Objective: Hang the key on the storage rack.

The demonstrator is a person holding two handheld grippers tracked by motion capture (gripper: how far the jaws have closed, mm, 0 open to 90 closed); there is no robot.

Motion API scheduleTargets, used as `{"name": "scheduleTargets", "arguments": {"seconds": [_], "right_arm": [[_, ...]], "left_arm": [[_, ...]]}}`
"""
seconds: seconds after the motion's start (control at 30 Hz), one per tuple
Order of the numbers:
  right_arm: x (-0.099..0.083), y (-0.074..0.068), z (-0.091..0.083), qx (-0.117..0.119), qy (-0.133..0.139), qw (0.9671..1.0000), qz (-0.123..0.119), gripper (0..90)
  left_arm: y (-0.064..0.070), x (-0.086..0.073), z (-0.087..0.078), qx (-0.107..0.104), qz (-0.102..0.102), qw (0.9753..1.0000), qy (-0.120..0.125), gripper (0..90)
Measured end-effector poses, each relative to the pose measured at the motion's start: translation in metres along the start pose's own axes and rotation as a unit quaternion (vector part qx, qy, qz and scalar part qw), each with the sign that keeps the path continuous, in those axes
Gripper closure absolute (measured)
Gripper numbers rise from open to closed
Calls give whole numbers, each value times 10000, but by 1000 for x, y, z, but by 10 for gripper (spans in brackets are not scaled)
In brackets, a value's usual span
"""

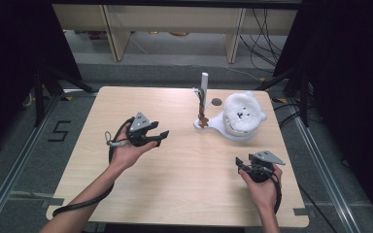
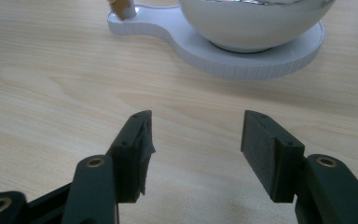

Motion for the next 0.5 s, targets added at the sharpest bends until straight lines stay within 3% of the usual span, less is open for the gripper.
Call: {"name": "scheduleTargets", "arguments": {"seconds": [0.13,0.23,0.27,0.5], "right_arm": [[-2,0,-2,-22,-128,9999,16,443],[-2,-1,0,38,-43,10000,1,443],[-3,0,-1,-22,-126,9999,-41,443],[-2,0,1,-17,-44,9999,-90,440]], "left_arm": [[-4,-21,-18,89,-220,9996,145,434],[-7,-38,-31,159,-334,9991,186,434],[-9,-42,-35,207,-368,9989,182,434],[-22,-88,-61,563,-653,9962,134,434]]}}
Point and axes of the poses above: each handheld gripper's, and its own axes: z roughly forward along the jaws, x roughly out of its top, y roughly to its right, the point moved 9 cm from there along z, roughly forward along the jaws, and after that the axes turned 3 degrees about -y, right-handed, at the moved point
